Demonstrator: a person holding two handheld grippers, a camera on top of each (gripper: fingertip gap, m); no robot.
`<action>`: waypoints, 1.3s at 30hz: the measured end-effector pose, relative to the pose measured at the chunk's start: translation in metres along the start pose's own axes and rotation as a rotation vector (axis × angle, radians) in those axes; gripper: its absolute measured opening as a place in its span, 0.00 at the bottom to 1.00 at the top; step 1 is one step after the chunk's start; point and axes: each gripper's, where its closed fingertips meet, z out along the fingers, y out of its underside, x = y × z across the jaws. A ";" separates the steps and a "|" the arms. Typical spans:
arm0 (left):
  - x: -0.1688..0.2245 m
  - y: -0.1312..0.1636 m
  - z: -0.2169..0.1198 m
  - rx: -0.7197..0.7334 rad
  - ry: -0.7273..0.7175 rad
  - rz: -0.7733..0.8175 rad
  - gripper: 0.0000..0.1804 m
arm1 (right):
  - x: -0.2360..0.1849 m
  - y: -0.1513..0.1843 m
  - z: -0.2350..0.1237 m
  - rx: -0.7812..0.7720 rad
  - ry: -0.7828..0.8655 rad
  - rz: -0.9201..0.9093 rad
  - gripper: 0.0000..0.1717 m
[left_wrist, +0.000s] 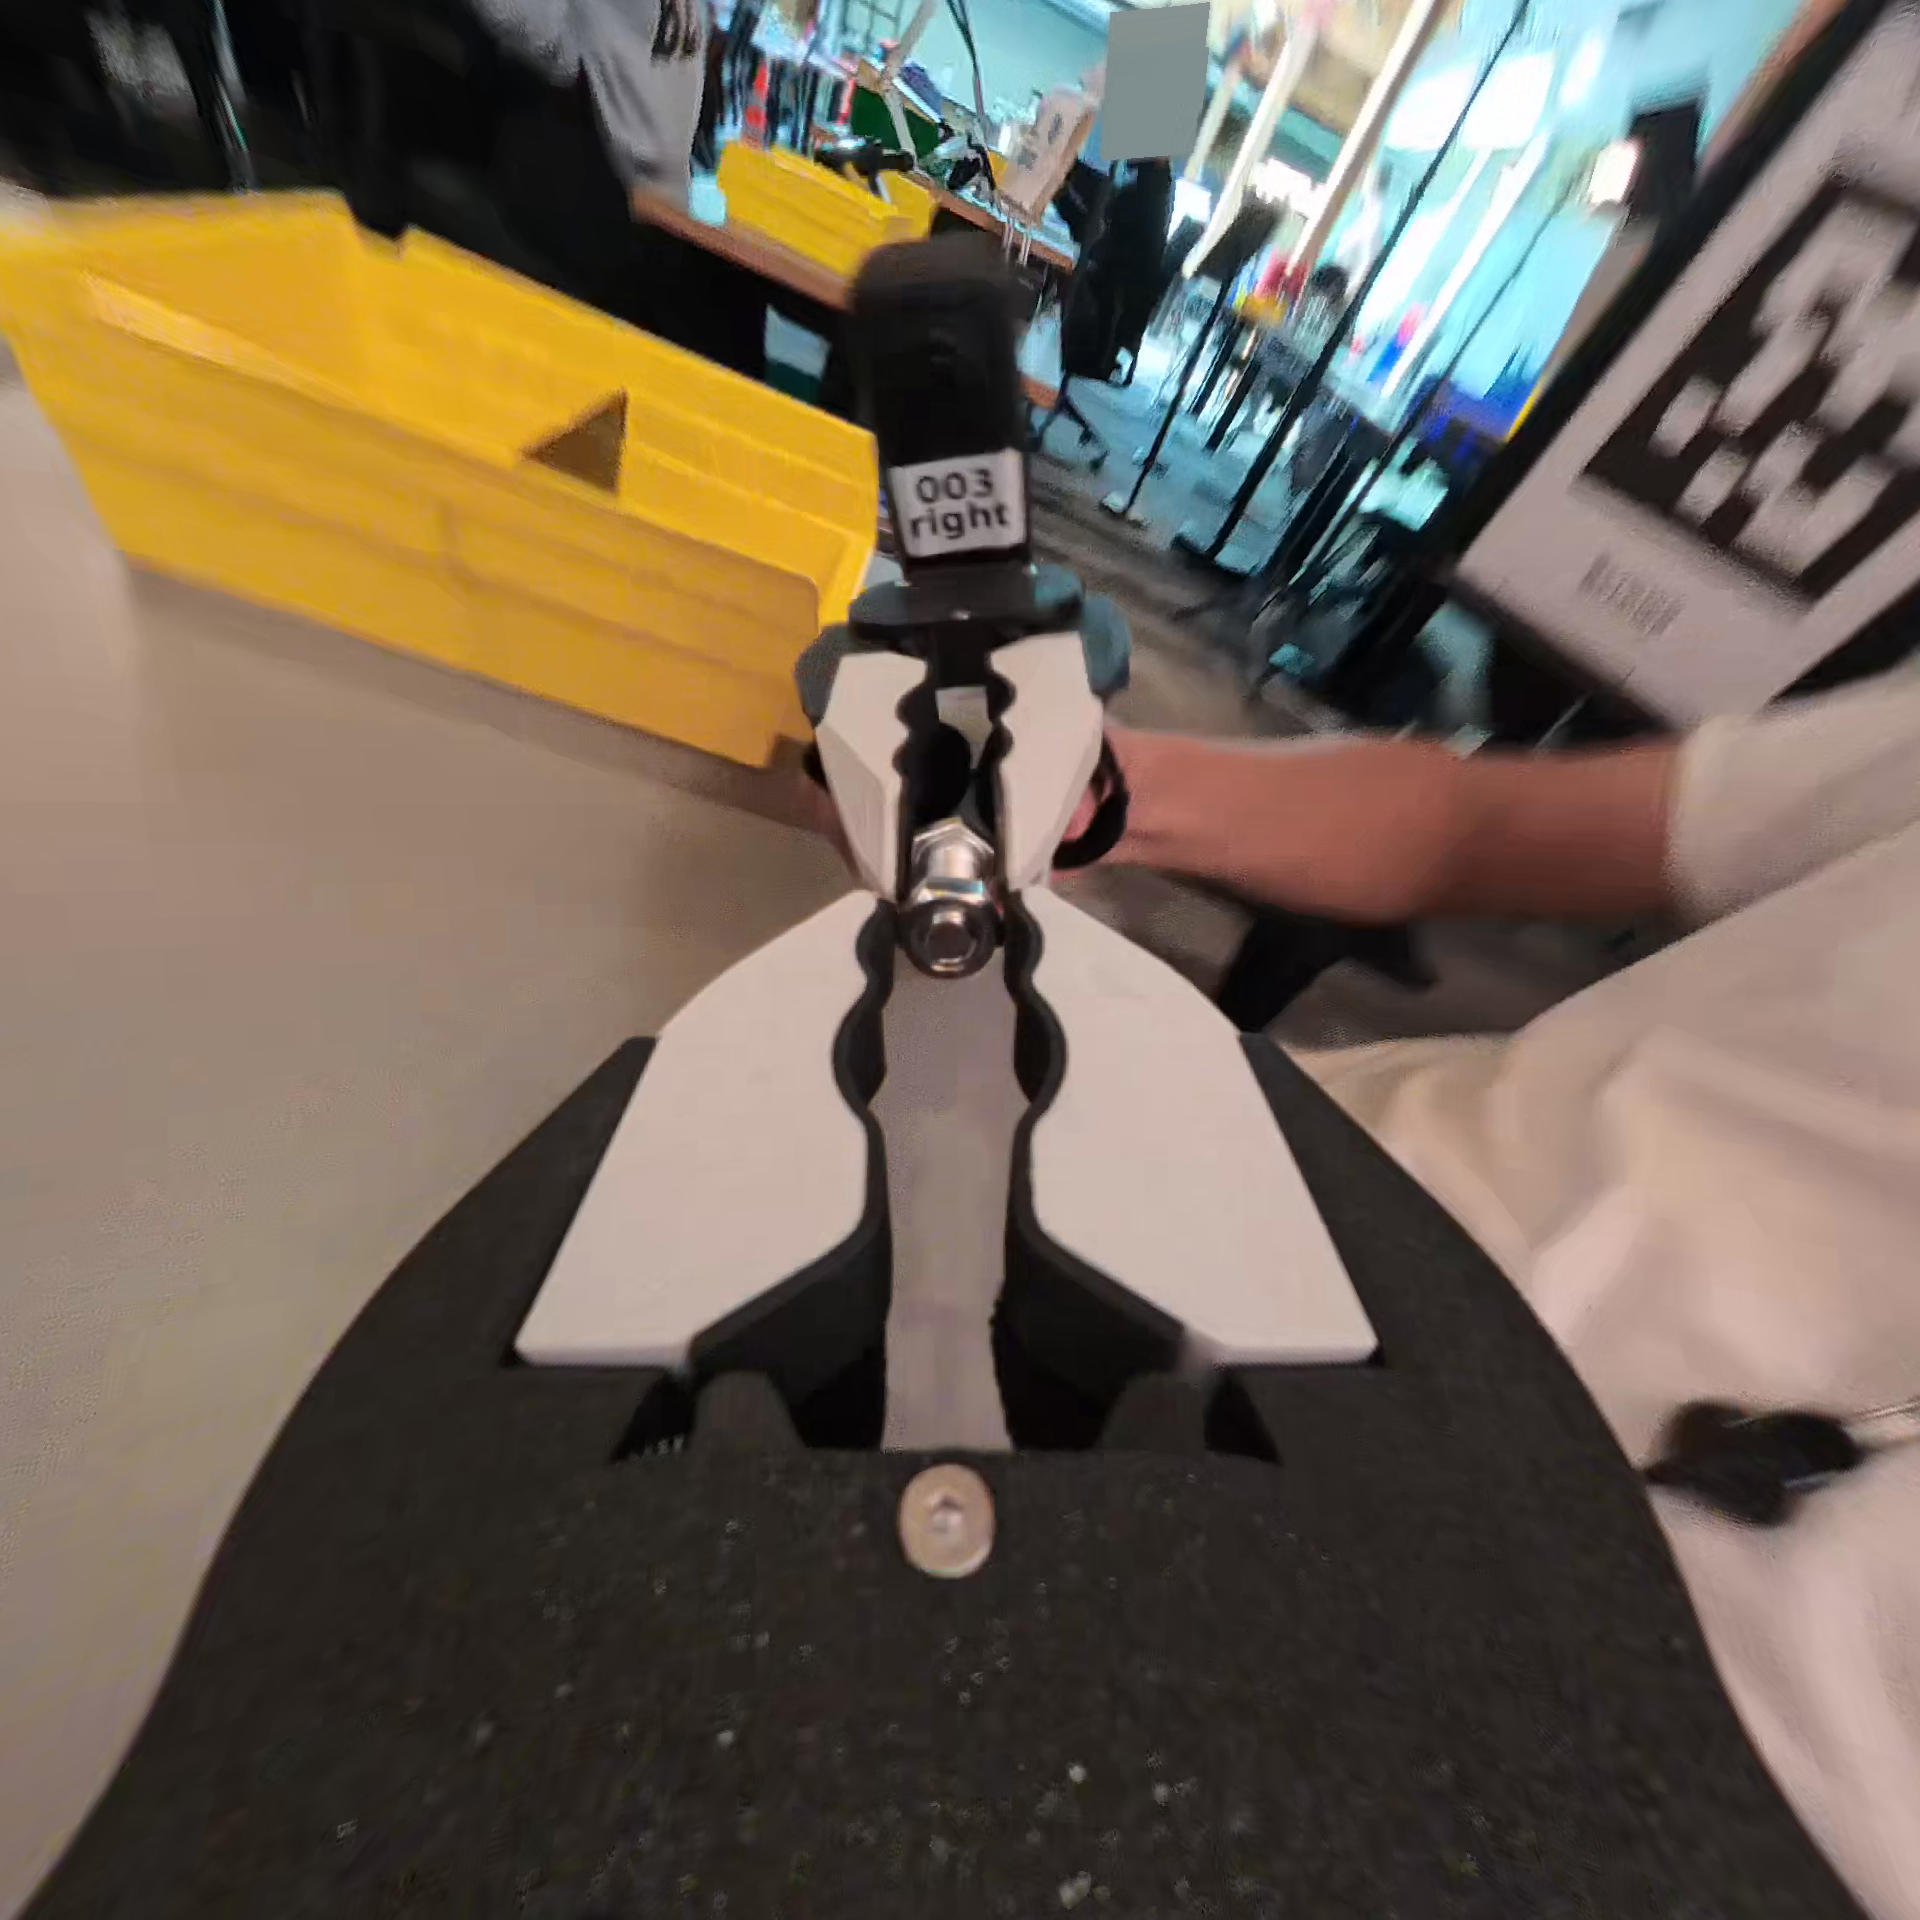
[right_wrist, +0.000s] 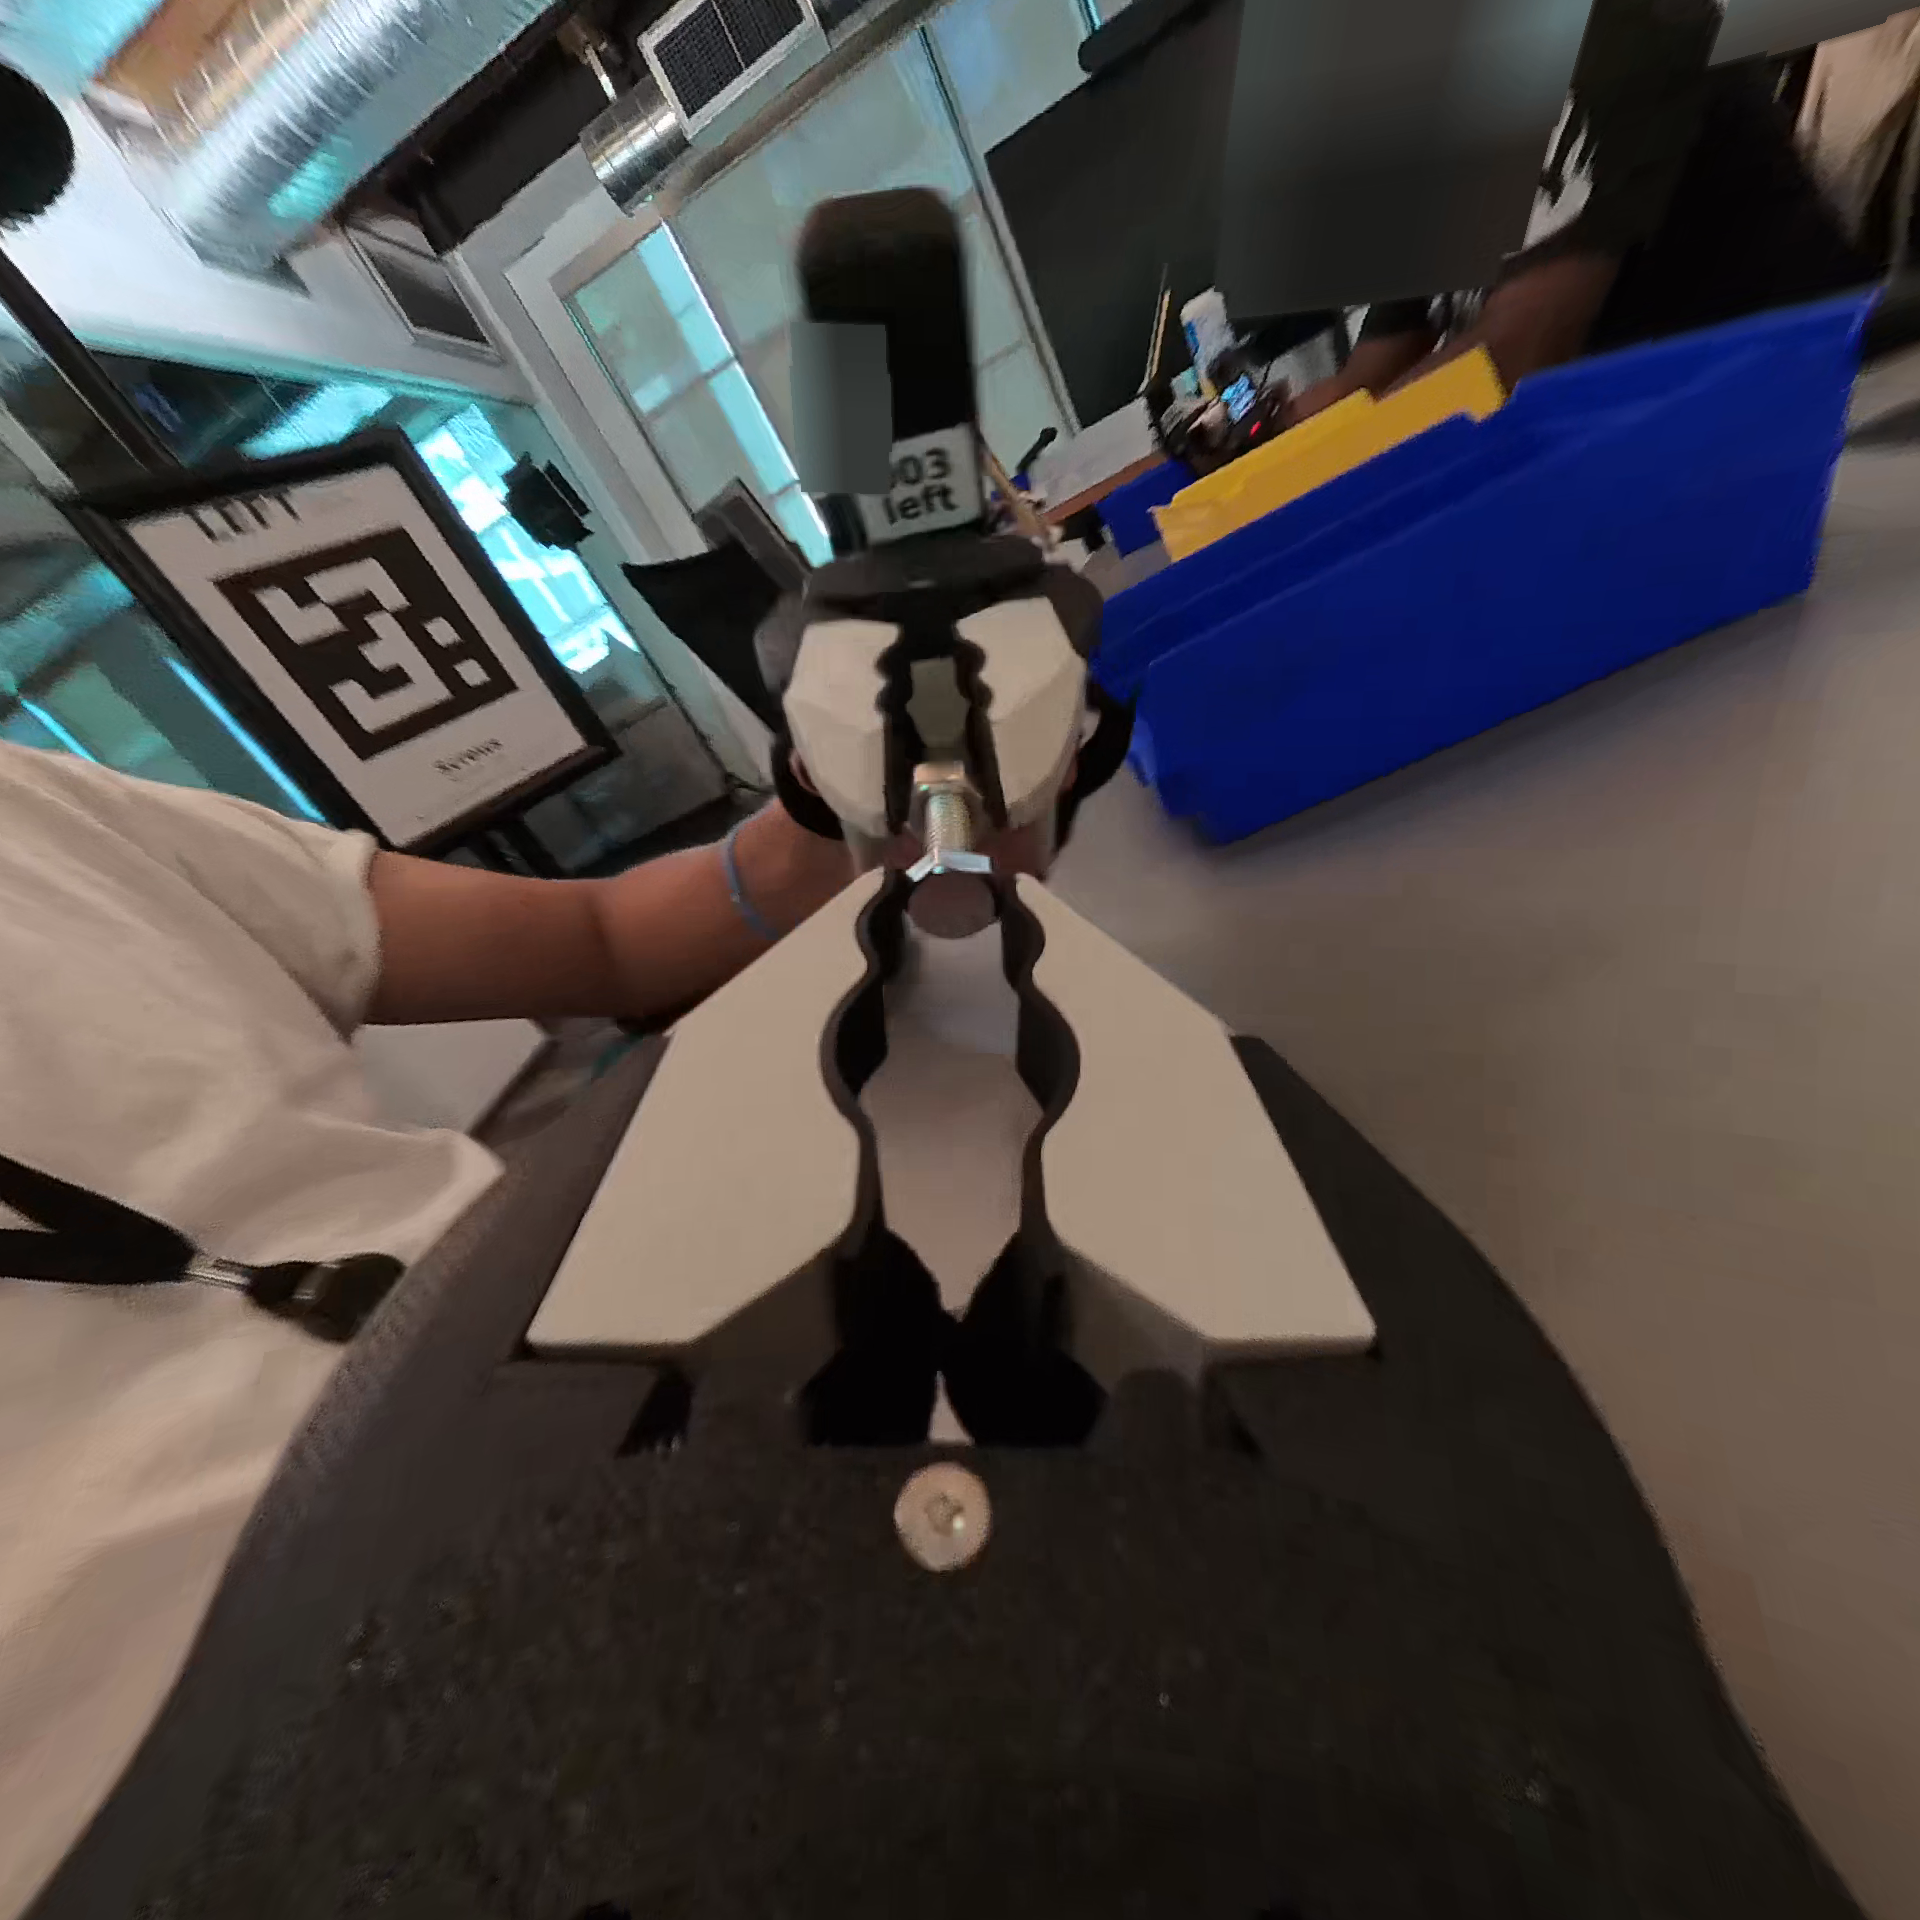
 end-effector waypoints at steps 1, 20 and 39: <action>-0.001 -0.002 0.000 0.006 0.027 -0.148 0.11 | 0.001 0.000 0.001 0.006 0.024 -0.066 0.11; -0.008 -0.015 -0.001 0.124 -0.094 0.460 0.39 | 0.007 -0.012 -0.007 0.100 0.009 0.028 0.10; -0.008 0.009 0.024 0.039 -0.114 0.157 0.29 | 0.030 -0.025 -0.009 0.243 0.392 -0.060 0.09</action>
